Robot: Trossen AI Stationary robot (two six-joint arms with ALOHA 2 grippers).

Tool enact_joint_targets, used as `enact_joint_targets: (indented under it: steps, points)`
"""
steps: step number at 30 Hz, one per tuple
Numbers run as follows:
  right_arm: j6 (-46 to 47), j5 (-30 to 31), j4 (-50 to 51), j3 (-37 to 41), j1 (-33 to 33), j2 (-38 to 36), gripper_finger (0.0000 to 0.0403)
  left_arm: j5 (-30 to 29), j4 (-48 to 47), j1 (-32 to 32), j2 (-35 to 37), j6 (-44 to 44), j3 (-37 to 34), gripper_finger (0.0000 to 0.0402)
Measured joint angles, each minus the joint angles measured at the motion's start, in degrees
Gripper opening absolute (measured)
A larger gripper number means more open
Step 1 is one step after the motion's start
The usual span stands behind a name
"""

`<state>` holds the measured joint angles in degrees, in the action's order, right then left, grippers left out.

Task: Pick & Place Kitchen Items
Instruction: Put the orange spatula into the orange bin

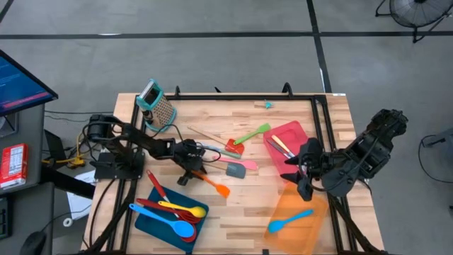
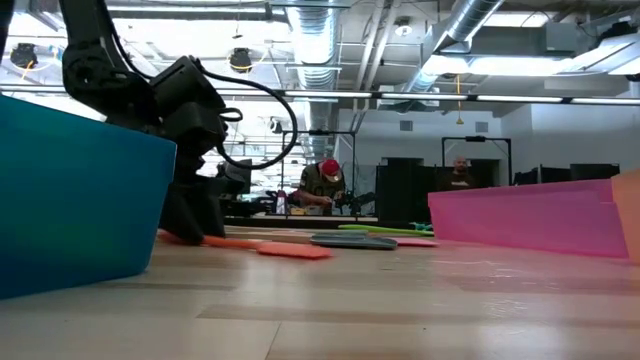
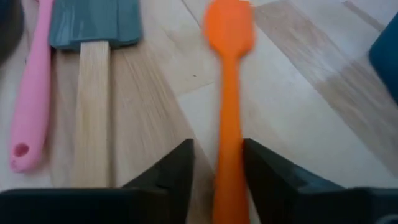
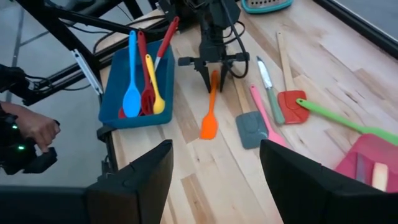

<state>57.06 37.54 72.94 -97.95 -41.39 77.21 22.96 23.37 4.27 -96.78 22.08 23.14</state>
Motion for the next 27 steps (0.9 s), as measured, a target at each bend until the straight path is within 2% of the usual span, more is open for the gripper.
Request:
enact_joint_targets:
  steps: [3,12,21,27]
  points:
    - [0.0,0.0,0.7,0.0,0.3,0.0,0.0234,0.0,0.2,0.0,-0.1,1.4,0.0,0.0088]
    - [0.0,0.0,1.3,0.0,0.3,0.0,0.0234,-2.5,0.7,0.2,0.0,1.3,-0.2,0.0014]
    - [0.0,0.2,1.3,0.0,0.3,0.0,0.0234,-5.0,1.1,0.1,1.3,-6.3,-0.3,0.0008]
    - [-0.3,1.5,1.3,0.0,0.3,0.0,0.0234,-8.5,-1.3,0.2,6.8,-11.3,-0.8,0.0007]
